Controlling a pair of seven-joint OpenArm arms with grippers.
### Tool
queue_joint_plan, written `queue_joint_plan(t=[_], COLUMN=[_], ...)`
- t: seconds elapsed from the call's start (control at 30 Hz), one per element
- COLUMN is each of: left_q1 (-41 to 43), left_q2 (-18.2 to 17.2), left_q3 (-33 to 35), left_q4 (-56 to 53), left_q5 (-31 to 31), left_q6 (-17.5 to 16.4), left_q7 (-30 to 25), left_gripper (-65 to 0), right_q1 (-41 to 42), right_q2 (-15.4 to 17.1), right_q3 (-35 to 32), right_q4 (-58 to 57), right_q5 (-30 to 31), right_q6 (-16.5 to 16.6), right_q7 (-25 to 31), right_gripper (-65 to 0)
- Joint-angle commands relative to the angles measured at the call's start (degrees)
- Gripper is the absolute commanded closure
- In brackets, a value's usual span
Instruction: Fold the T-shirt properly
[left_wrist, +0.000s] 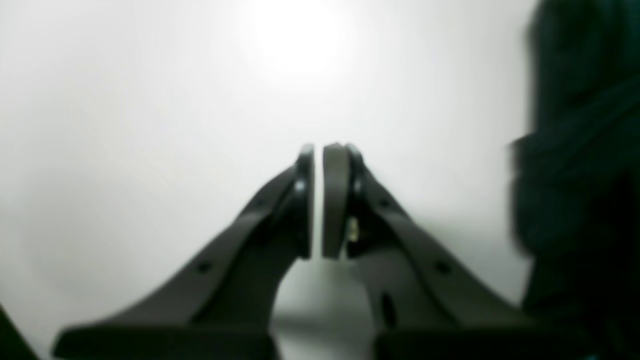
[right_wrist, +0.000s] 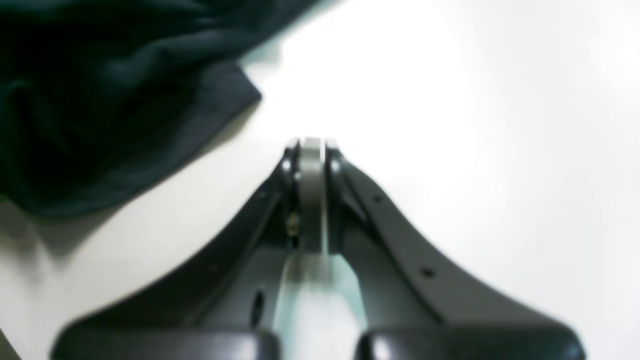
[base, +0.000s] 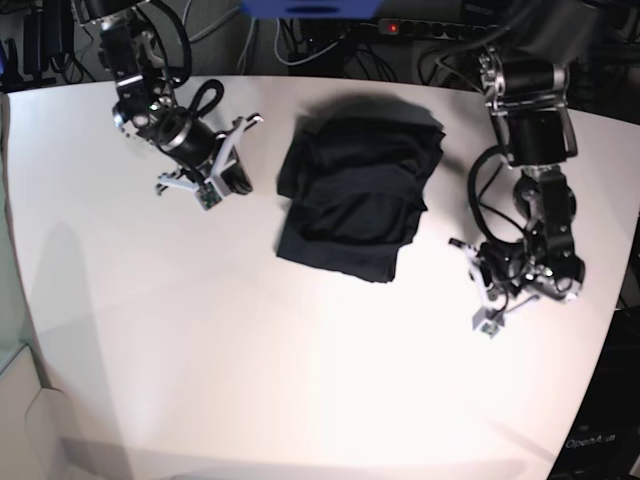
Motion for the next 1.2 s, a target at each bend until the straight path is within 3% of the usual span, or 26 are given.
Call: queue_joint_plan(t=[0.0, 0.2, 0.3, 0.6, 0.7, 0.87, 1.17], left_q1=[0.87, 11.77, 16.69, 29.00, 33.74, 39.72, 51.68], left_q2=[-0.61, -3.60, -5.36, -5.89, -5.80, -5.80, -5.45], left_q3=[-0.03, -0.12, -1.88, -17.70, -21.83, -25.17, -26.76], left_q4=[1.87, 8.99, 13.48, 33.96, 38.44, 40.73, 40.55], left_q5=[-0.43, -0.43, -0.43, 0.01, 0.01, 0.01, 0.01], left_q6=[0.07, 0.07, 0.07, 0.07, 0.07, 0.07, 0.07], left_q7=[0.51, 0.33, 0.33, 3.58, 3.14, 1.82, -4.07], left_gripper=[-3.6, -3.6, -3.6, -3.6, -3.6, -3.6, -3.6], right_q1=[-1.22, -2.98, -4.82, -14.84, -18.98, -25.13, -32.16], right_q2=[0.84, 1.01, 1.01, 0.66, -1.18, -3.29, -6.19], right_q3=[0.10, 0.45, 4.14, 12.14, 15.13, 18.29, 18.56], right_q4=[-1.33, -1.41, -1.06, 10.81, 16.34, 23.46, 24.26], right_q5=[-4.21, -4.21, -4.21, -4.21, -4.21, -4.29, -4.29], right_q6=[-1.95, -2.12, -2.04, -2.12, -2.04, -1.95, -2.21], right_q7=[-7.94, -5.92, -5.48, -5.48, -5.57, -5.48, -5.39], right_gripper=[0.0, 0.0, 0.0, 0.0, 0.0, 0.0, 0.0])
